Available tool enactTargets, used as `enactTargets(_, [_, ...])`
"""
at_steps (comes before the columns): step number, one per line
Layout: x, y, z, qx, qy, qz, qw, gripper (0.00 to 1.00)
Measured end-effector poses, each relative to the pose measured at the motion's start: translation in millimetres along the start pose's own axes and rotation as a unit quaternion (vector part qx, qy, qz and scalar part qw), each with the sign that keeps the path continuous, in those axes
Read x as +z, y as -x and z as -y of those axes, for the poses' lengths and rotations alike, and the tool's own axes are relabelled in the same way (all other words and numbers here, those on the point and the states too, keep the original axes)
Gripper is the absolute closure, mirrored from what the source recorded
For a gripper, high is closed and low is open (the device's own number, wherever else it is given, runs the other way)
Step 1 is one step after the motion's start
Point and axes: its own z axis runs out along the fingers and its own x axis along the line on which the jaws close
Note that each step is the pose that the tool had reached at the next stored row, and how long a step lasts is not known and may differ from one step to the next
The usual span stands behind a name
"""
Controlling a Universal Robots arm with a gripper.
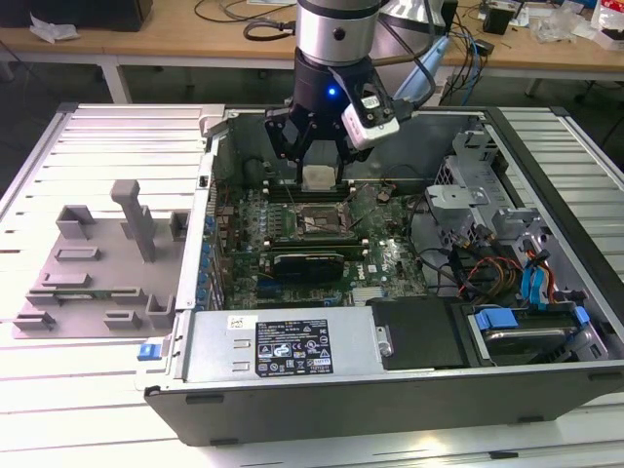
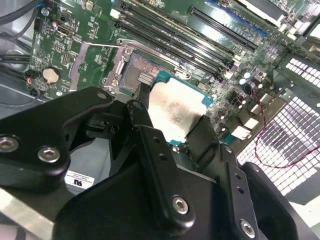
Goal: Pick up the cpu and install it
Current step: 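Place the cpu into insertion slot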
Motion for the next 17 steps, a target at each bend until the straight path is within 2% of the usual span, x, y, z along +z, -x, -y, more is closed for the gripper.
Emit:
enactTargets(4, [0.0, 0.0, 0.0, 0.032, 0.0003, 0.0014, 0.9995, 0.45])
enactTargets(7, [0.0, 0.0, 0.0, 0.054, 0.0005, 0.0024, 0.9985, 0.45])
enactTargets(11, [0.1, 0.0, 0.0, 0.097, 0.0009, 0.0043, 0.9953, 0.45])
enactTargets(12, [0.0, 0.0, 0.0, 0.111, 0.0010, 0.0049, 0.9938, 0.45])
enactTargets(14, [0.1, 0.0, 0.0, 0.126, 0.0012, 0.0055, 0.9920, 0.45])
enactTargets(17, [0.1, 0.0, 0.0, 0.159, 0.0015, 0.0070, 0.9873, 0.45])
